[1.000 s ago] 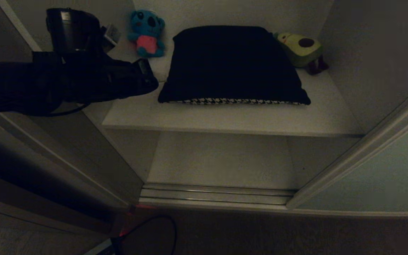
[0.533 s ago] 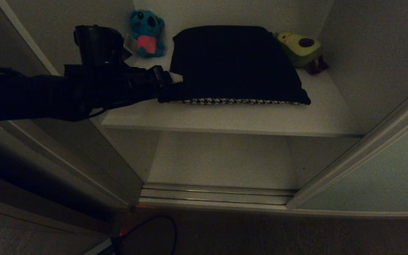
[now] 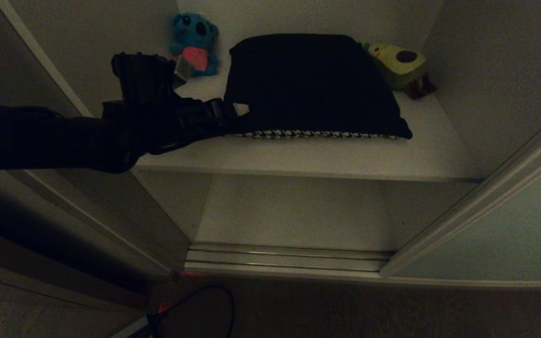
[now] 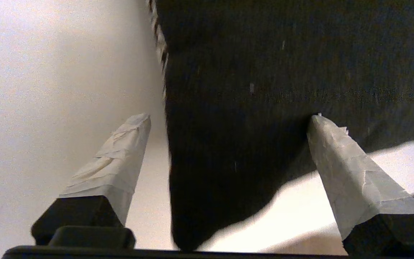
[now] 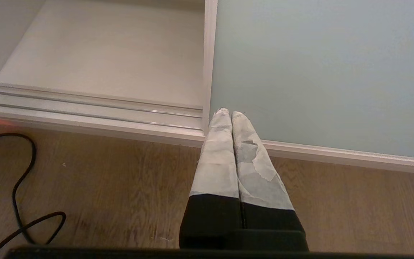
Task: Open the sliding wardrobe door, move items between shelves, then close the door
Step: Place the pillow on the lower shelf
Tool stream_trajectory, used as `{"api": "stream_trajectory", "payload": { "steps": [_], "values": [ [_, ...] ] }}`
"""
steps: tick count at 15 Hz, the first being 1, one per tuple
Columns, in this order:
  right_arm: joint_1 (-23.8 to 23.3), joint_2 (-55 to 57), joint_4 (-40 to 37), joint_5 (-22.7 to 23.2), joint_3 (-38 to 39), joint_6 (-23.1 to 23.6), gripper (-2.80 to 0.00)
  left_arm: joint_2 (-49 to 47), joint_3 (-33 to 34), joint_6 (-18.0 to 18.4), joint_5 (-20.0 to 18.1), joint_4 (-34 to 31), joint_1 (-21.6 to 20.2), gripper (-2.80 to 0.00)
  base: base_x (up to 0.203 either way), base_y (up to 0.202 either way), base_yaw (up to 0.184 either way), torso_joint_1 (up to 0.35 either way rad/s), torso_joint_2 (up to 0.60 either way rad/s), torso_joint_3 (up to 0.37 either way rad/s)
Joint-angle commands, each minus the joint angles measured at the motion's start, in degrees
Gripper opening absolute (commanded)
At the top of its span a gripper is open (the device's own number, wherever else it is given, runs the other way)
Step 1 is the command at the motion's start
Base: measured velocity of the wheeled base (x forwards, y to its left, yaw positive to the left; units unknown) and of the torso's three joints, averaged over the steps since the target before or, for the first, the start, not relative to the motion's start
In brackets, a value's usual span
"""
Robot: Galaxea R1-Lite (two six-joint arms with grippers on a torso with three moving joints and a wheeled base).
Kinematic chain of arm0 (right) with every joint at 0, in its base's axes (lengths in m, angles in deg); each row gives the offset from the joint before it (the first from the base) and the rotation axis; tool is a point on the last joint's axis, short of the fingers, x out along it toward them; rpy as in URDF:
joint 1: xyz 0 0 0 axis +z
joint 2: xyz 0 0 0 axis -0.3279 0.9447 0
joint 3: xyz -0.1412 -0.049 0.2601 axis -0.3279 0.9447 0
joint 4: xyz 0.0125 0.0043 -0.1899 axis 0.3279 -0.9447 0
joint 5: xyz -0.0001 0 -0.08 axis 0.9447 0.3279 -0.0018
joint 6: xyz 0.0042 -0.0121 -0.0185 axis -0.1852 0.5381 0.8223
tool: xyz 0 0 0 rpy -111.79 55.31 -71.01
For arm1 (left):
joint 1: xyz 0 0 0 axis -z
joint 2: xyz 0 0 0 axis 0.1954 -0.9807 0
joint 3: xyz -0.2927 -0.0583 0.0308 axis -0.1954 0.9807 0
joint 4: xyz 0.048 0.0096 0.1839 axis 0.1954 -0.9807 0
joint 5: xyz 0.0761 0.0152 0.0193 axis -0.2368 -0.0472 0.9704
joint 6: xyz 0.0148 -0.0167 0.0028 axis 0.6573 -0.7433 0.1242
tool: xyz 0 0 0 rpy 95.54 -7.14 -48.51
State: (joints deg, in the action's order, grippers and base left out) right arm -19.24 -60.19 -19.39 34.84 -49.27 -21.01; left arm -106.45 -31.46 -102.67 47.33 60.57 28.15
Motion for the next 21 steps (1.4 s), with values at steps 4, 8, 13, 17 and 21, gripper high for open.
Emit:
{"api": "stream_trajectory", "payload": {
  "steps": [4, 8, 13, 17, 21],
  "values": [
    [0.0, 0.1, 0.0, 0.0, 0.2, 0.0, -2.8, -3.2, 0.1, -0.7, -0.6, 7.7, 0.0, 0.0, 0.0, 0.0, 0.0, 0.0, 0.0, 0.0],
    [0.0, 0.1, 0.0, 0.0, 0.2, 0.0, -2.8, -6.0, -0.5, -1.0, -3.0, 9.6, 0.2, 0.0, 0.0, 0.0, 0.0, 0.0, 0.0, 0.0],
    [0.0, 0.1, 0.0, 0.0, 0.2, 0.0, -2.8, -7.4, -4.7, -2.4, -2.5, 10.1, 0.4, -2.8, 0.0, 0.0, 0.0, 0.0, 0.0, 0.0],
    [0.0, 0.1, 0.0, 0.0, 0.2, 0.0, -2.8, -6.8, -3.8, -2.9, -2.2, 9.8, 2.8, -2.8, 0.0, 0.0, 0.0, 0.0, 0.0, 0.0],
    [0.0, 0.1, 0.0, 0.0, 0.2, 0.0, -2.8, -0.4, -1.9, -4.1, -2.1, 4.9, 5.0, -2.8, 0.0, 0.0, 0.0, 0.0, 0.0, 0.0]
  ]
}}
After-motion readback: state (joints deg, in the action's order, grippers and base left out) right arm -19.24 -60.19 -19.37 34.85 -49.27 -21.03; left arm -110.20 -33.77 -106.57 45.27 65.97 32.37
